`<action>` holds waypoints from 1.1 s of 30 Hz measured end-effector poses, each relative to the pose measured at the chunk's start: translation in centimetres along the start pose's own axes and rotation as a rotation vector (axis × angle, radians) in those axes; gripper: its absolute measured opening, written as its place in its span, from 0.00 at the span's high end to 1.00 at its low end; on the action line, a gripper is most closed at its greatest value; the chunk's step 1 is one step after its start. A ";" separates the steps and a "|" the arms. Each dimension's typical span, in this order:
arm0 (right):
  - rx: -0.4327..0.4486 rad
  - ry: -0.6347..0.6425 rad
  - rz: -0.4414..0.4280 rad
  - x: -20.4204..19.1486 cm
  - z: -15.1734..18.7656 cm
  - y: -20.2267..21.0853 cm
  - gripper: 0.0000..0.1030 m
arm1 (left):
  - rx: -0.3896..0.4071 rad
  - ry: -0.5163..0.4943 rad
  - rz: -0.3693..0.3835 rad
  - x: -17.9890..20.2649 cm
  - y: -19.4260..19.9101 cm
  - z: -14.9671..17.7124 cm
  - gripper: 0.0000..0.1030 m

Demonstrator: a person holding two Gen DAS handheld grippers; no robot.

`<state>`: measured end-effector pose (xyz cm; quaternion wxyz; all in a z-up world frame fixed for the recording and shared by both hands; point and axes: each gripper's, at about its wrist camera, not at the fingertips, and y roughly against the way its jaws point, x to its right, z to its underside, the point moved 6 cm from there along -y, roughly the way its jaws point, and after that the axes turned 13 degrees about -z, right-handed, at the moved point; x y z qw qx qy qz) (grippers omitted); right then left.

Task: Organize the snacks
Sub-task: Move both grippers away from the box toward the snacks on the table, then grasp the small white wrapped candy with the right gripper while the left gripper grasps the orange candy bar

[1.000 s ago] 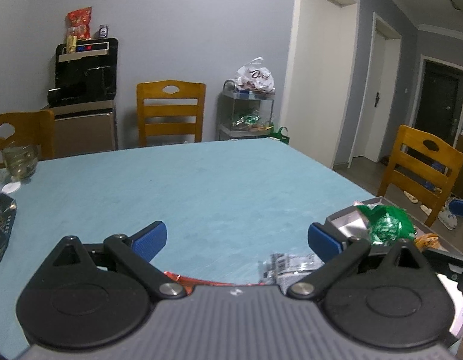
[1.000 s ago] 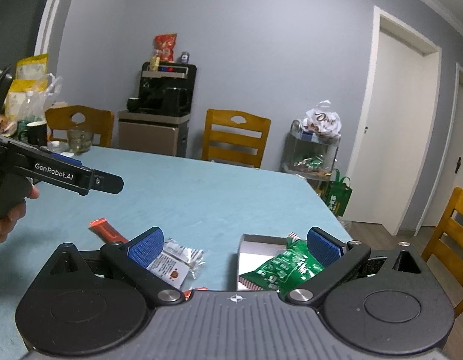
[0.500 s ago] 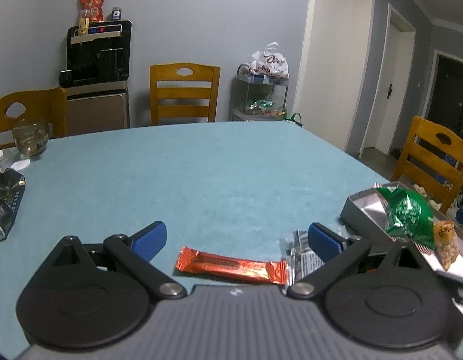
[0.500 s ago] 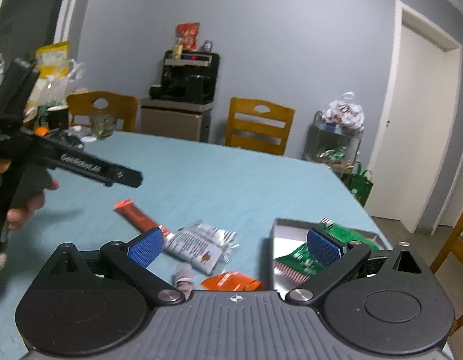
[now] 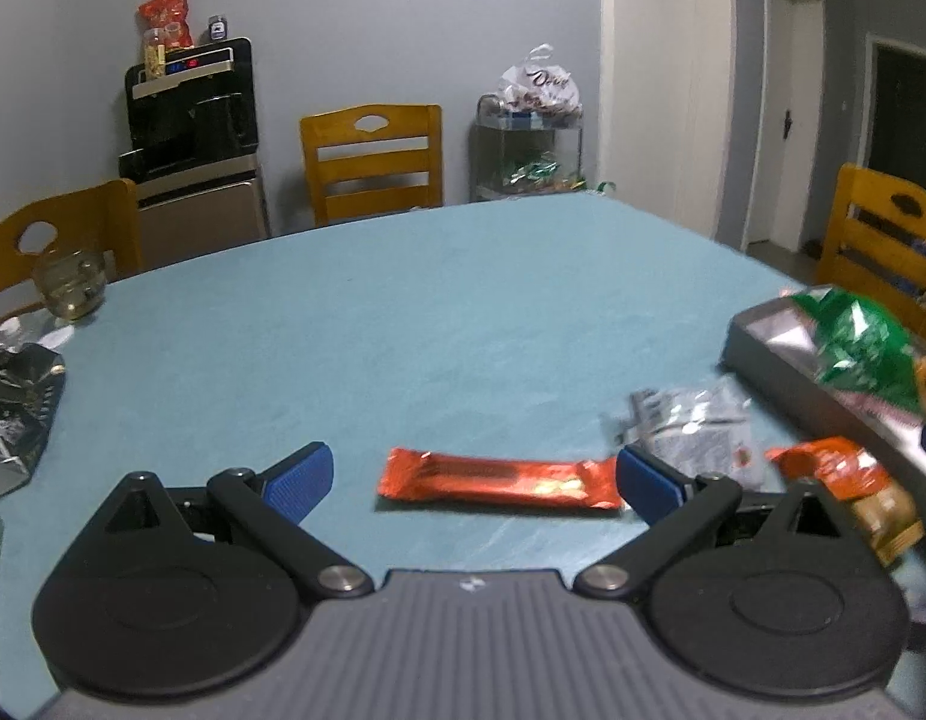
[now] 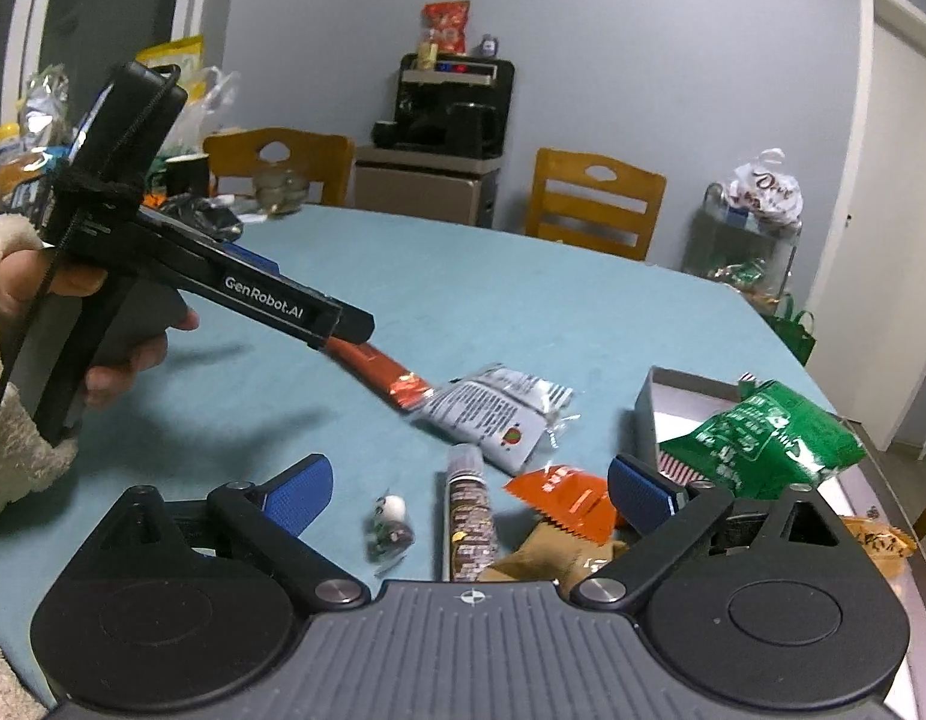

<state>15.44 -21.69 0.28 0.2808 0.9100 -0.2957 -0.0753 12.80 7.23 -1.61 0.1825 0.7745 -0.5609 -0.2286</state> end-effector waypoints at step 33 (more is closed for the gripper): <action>-0.140 0.003 -0.174 -2.4 1.6 -4.6 0.80 | 0.007 0.054 0.145 -1.5 -7.2 0.0 0.02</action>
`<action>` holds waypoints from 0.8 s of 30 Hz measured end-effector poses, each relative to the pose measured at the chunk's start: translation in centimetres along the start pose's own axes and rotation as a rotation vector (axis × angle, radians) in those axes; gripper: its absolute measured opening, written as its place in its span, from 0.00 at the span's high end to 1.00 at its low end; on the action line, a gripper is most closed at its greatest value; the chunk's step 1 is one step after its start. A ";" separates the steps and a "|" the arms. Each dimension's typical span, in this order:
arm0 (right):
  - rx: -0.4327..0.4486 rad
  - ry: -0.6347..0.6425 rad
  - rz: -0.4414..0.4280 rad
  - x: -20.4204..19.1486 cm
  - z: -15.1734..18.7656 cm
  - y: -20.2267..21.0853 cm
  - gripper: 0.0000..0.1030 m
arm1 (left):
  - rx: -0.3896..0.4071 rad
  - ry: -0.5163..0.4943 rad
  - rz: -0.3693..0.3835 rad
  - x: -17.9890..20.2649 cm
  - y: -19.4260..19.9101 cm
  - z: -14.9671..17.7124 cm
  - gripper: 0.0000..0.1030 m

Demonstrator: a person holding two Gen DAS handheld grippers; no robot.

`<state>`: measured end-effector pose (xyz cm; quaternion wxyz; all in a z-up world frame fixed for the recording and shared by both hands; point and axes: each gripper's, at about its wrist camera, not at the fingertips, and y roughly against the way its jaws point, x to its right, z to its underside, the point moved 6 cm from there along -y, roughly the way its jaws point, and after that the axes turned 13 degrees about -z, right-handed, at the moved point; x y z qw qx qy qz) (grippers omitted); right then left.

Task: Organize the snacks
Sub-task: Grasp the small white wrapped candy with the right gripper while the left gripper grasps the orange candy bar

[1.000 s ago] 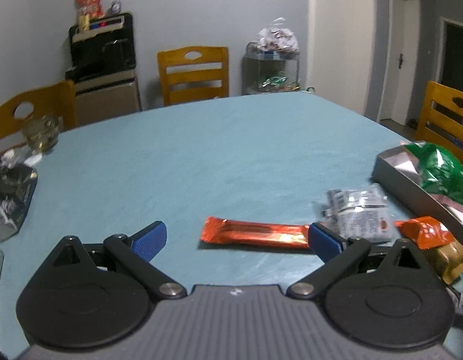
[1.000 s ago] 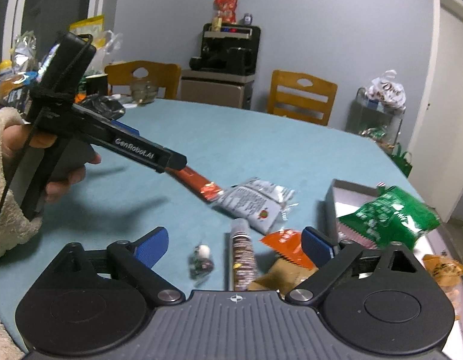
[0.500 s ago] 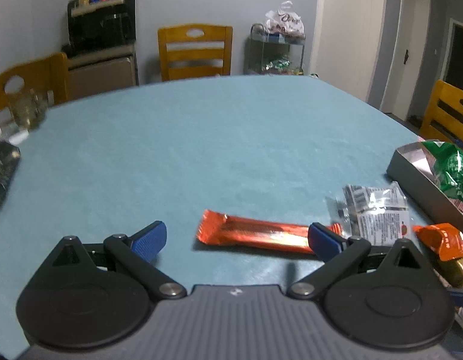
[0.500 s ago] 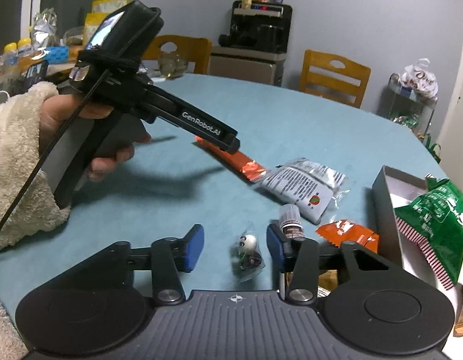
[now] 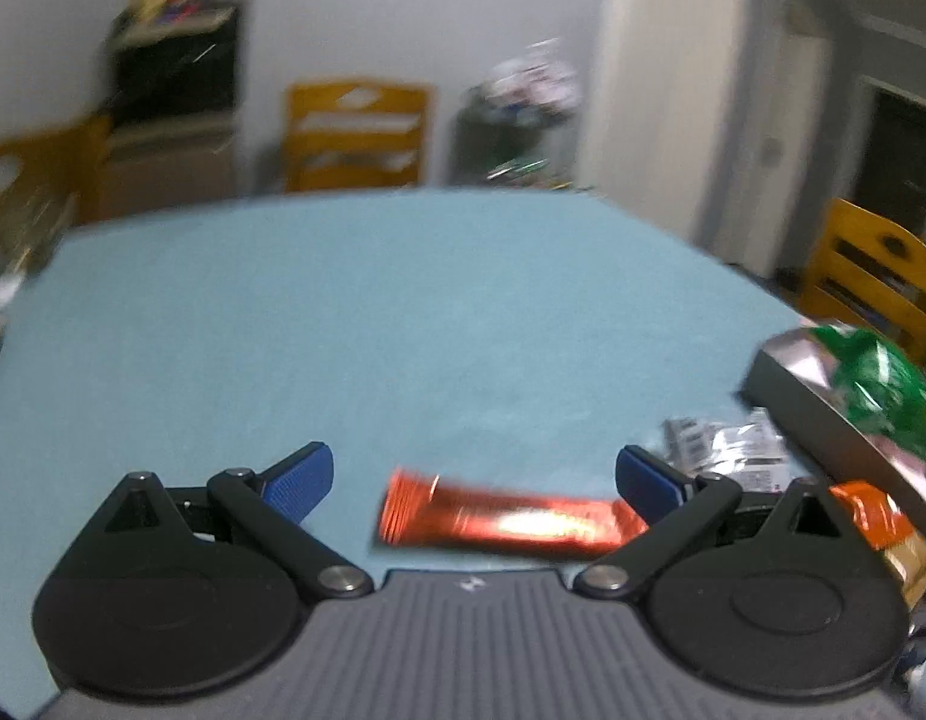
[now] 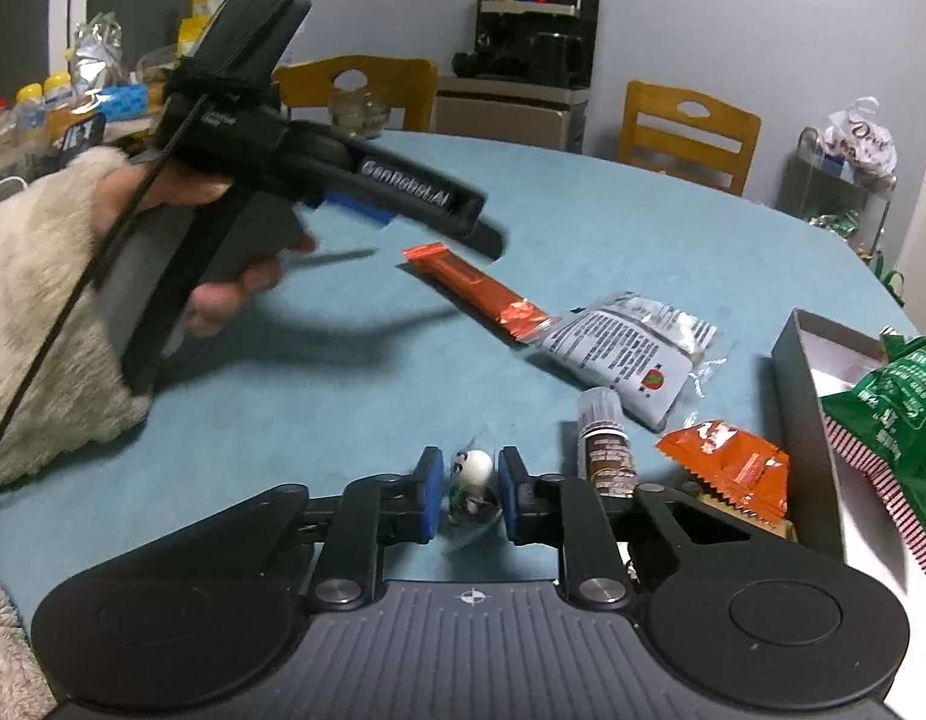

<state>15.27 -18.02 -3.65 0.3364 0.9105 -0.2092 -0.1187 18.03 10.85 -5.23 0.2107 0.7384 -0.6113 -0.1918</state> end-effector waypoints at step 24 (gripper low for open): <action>0.002 -0.006 -0.007 -0.1 0.2 0.5 0.80 | -0.145 -0.298 0.355 3.2 0.4 2.7 0.02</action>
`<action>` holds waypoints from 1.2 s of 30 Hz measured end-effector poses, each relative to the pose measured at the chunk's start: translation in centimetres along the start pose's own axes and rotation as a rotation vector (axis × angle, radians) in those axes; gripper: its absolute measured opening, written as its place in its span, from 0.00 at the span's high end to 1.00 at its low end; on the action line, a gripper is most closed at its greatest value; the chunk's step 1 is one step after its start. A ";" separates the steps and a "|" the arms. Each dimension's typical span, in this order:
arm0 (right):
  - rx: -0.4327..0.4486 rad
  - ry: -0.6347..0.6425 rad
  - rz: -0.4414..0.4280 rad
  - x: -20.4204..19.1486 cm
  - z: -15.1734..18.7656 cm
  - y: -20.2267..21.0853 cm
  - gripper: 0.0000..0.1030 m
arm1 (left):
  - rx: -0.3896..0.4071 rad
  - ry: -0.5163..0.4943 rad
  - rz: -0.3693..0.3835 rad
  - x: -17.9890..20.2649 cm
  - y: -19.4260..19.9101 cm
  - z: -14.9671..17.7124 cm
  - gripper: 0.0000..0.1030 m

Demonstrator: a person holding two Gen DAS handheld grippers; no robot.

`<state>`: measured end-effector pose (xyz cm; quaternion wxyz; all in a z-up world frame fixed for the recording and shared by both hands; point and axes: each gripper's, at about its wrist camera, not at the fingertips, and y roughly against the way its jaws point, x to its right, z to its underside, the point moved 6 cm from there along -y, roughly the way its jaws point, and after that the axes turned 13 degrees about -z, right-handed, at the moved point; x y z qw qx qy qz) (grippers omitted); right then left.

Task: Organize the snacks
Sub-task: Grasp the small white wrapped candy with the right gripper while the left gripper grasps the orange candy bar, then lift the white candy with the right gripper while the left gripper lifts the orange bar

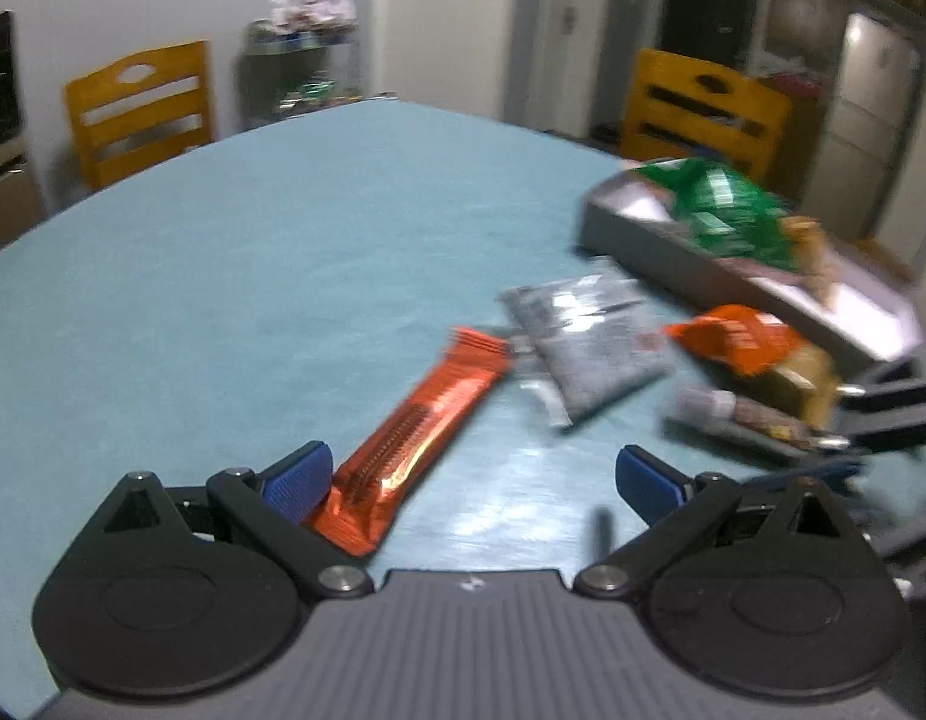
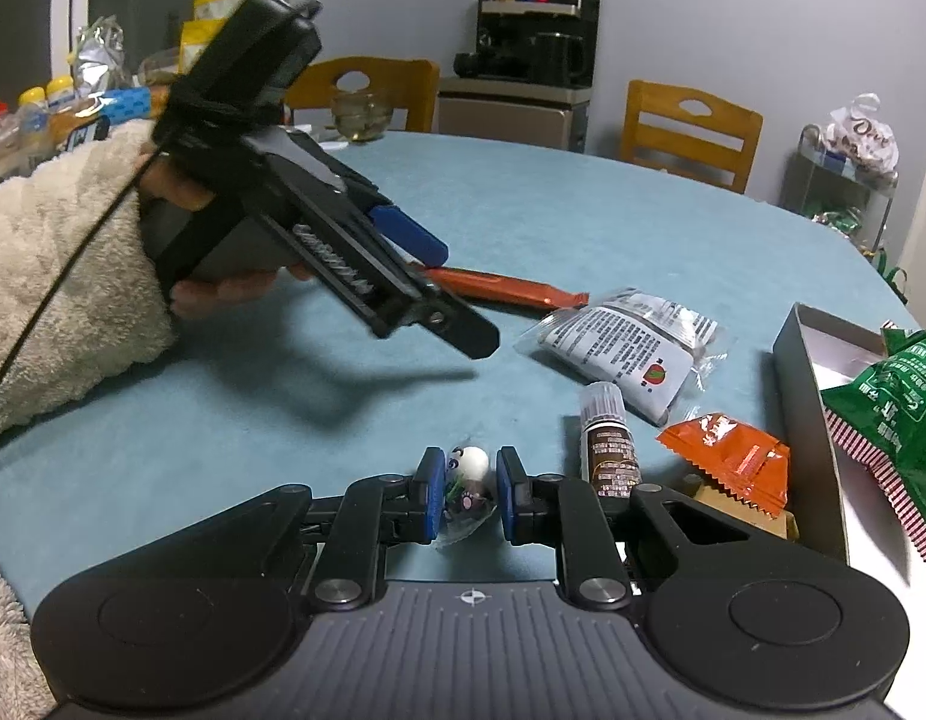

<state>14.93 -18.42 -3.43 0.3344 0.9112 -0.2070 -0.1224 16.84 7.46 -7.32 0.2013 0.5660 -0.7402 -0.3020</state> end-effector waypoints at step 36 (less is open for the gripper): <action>0.000 -0.018 -0.003 0.2 0.1 -0.1 0.79 | 0.012 0.117 -0.301 1.4 0.3 0.2 0.80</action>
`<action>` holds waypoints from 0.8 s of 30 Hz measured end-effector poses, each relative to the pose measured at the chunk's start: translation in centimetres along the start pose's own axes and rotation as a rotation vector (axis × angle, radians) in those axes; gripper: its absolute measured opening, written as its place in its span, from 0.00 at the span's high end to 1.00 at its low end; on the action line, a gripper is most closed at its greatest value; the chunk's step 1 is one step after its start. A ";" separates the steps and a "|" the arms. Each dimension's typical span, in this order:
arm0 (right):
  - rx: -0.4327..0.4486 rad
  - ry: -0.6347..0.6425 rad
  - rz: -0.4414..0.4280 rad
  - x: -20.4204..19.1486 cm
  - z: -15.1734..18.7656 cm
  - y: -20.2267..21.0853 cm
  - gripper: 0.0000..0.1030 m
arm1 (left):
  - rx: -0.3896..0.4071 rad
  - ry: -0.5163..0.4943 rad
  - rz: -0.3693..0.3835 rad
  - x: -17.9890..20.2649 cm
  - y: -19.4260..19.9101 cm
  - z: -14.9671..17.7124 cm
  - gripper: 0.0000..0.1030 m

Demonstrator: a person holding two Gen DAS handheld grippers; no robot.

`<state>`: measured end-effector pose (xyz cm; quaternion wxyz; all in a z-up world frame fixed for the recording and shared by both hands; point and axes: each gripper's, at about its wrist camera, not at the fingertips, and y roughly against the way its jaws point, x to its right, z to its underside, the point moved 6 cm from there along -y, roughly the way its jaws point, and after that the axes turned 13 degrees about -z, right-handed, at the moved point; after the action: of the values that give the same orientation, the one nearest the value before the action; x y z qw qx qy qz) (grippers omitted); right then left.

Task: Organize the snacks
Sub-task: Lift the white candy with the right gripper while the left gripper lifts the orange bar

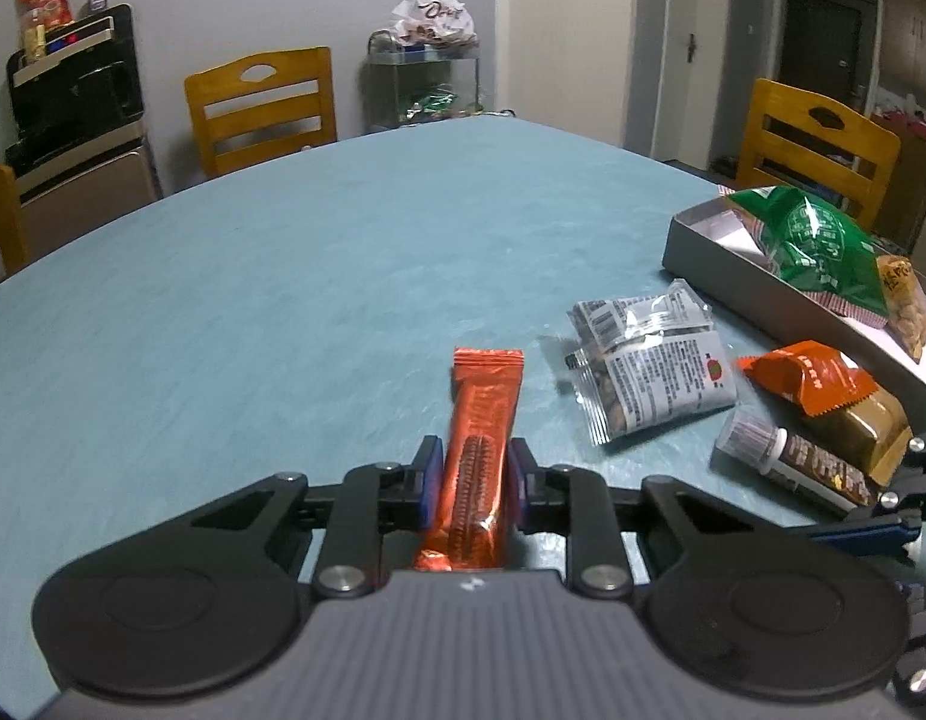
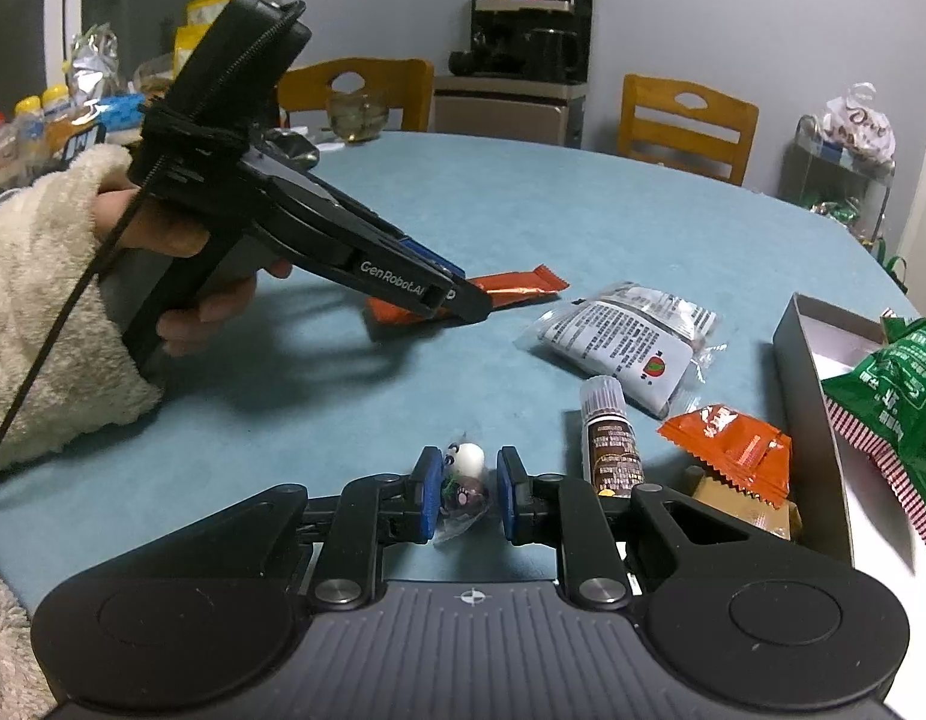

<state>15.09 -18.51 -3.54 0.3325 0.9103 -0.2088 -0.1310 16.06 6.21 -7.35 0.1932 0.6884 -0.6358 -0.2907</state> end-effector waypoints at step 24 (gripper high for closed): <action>0.185 0.011 0.038 1.7 -2.9 5.1 0.83 | 0.149 0.090 0.019 -1.5 7.6 -2.6 0.83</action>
<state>16.22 -21.25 1.78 0.2507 0.9337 -0.2355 -0.0997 11.87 6.50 -0.34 0.1723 0.7071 -0.6530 -0.2095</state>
